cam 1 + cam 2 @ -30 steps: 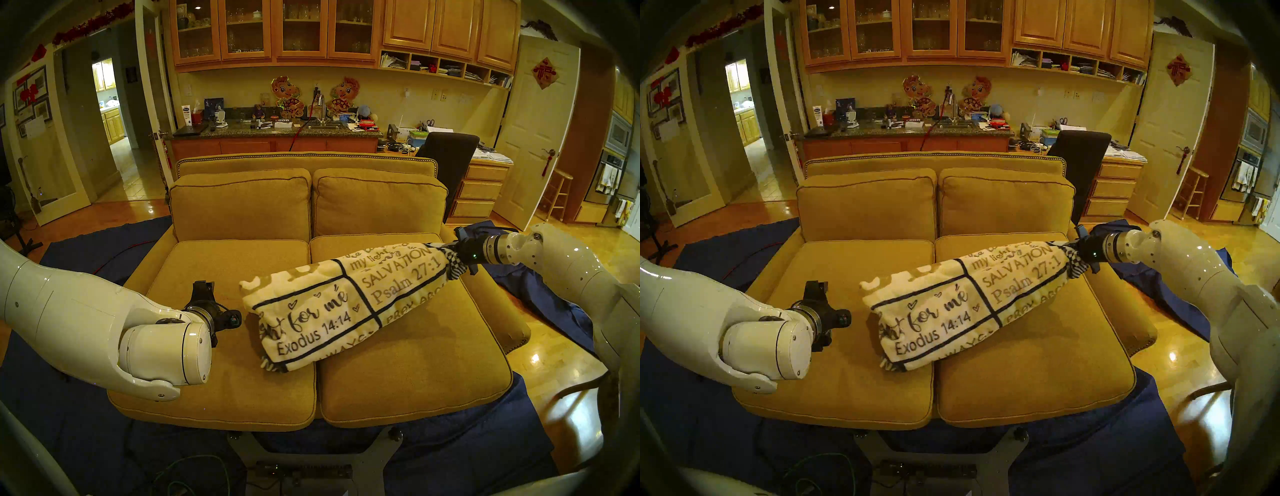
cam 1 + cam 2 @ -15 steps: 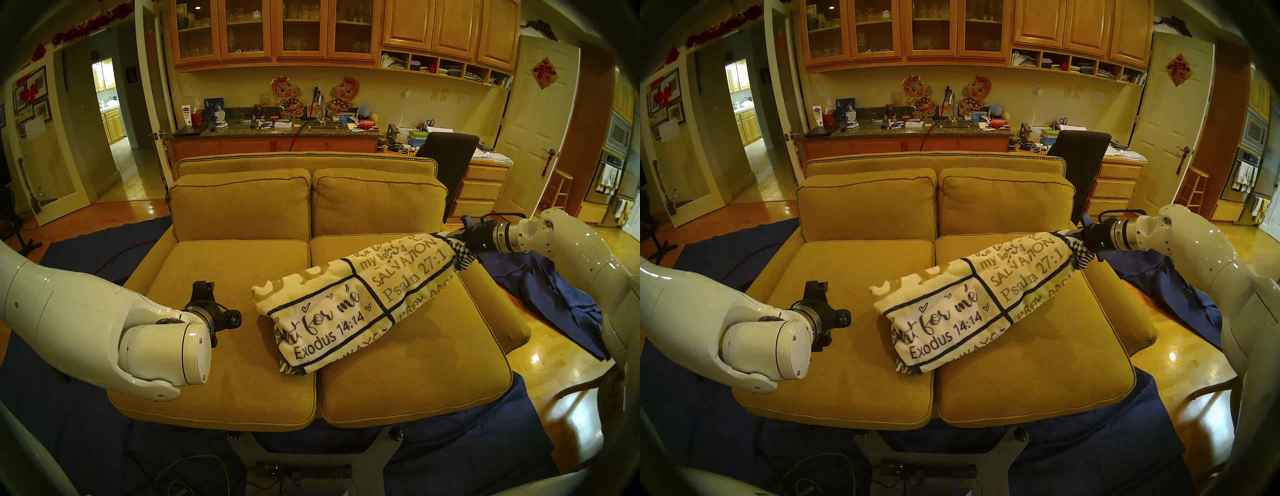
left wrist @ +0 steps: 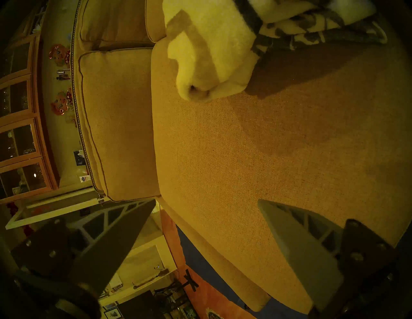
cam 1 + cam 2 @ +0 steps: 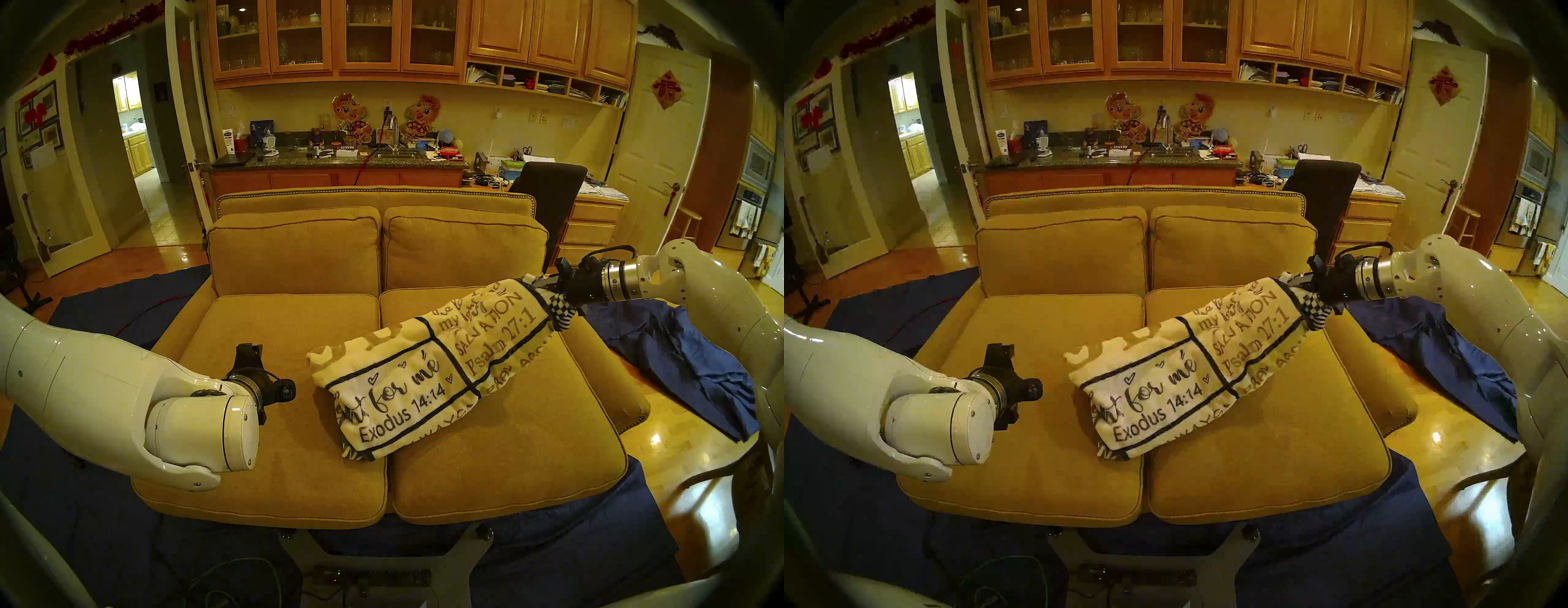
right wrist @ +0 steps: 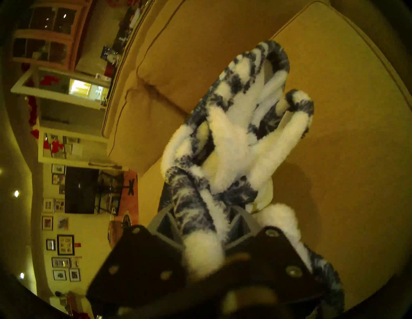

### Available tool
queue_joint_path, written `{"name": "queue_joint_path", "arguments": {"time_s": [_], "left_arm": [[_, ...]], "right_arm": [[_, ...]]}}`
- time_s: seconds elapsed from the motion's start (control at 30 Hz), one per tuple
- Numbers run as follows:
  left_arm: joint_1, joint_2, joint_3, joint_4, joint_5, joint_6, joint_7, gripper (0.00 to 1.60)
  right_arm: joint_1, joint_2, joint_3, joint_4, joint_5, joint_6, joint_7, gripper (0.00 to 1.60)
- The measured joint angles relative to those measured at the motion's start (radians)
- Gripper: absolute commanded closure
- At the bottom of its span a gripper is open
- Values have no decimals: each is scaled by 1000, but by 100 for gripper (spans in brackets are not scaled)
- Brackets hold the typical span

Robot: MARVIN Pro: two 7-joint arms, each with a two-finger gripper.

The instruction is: Fold the blanket in half twice

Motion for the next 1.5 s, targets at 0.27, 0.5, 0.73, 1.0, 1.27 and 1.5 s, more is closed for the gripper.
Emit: {"name": "queue_joint_path", "arguments": {"time_s": [0.27, 0.5, 0.73, 1.0, 1.27, 1.5], "left_arm": [[0, 0, 0, 3, 2, 0, -1, 0], [0, 0, 0, 4, 4, 0, -1, 0], [0, 0, 0, 5, 6, 0, -1, 0], [0, 0, 0, 6, 7, 0, -1, 0], [0, 0, -1, 6, 9, 0, -1, 0], [1, 0, -1, 6, 10, 0, -1, 0]], "right_arm": [[-38, 12, -44, -120, 9, 1, 31, 160], [-63, -2, -73, -207, 21, 1, 58, 160], [-72, -37, -80, -302, 28, 1, 77, 160], [-86, -76, -92, -427, 28, -2, 81, 160], [-129, -102, -143, -539, 24, -45, 75, 160], [-176, -120, -200, -625, 18, -110, 59, 160]]}}
